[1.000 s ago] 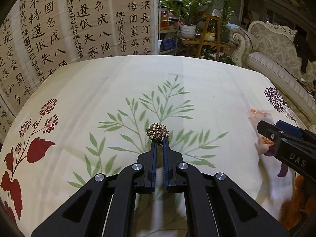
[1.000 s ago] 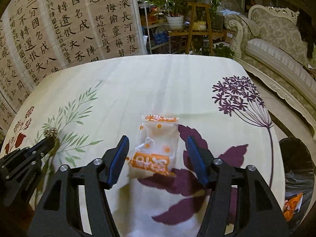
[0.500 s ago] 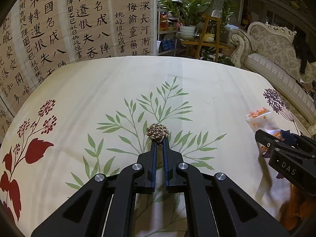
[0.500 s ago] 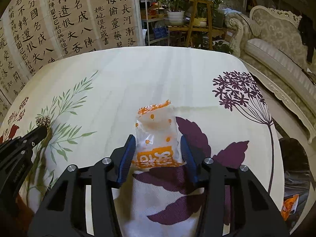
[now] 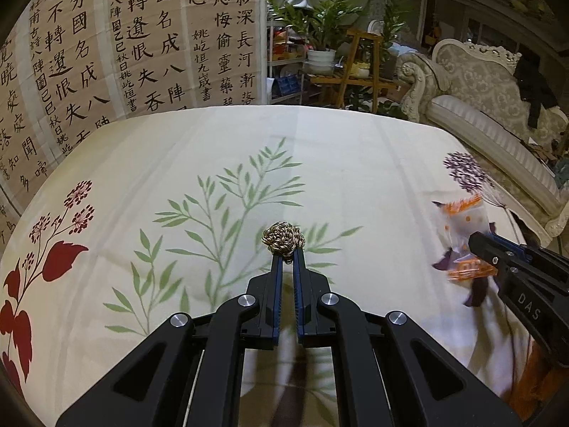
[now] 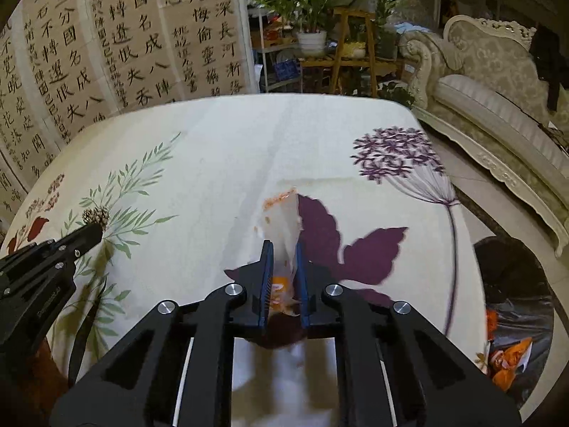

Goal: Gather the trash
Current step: 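Carry the pinecone and snack wrapper over the black bin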

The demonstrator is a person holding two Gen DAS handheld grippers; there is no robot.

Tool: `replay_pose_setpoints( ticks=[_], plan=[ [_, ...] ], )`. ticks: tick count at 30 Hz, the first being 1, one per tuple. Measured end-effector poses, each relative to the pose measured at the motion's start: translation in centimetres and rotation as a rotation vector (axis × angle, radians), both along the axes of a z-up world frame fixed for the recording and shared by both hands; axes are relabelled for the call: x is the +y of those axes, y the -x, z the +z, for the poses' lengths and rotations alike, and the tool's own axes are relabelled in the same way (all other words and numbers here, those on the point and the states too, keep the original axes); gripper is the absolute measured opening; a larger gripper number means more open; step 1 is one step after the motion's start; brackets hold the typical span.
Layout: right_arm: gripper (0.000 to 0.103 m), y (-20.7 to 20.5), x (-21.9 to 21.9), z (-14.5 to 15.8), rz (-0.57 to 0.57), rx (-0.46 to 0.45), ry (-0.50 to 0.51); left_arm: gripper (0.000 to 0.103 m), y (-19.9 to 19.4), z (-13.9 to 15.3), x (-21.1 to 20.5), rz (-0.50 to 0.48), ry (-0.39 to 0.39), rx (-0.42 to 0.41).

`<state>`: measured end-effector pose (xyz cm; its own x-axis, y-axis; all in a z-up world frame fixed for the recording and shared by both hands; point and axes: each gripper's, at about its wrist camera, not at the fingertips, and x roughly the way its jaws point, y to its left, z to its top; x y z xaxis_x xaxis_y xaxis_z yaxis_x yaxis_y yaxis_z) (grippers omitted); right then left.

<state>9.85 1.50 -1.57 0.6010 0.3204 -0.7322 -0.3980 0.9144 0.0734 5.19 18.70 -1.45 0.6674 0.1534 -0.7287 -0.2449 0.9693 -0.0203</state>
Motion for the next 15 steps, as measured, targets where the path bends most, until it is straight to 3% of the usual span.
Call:
replay_pose_setpoints(
  ticks=[15],
  plan=[
    [0.006, 2.4, -4.0, 1.6, -0.053, -0.050, -0.049, 0.007, 1.4, 1.3, -3.9, -0.045, -0.005, -0.029]
  ],
)
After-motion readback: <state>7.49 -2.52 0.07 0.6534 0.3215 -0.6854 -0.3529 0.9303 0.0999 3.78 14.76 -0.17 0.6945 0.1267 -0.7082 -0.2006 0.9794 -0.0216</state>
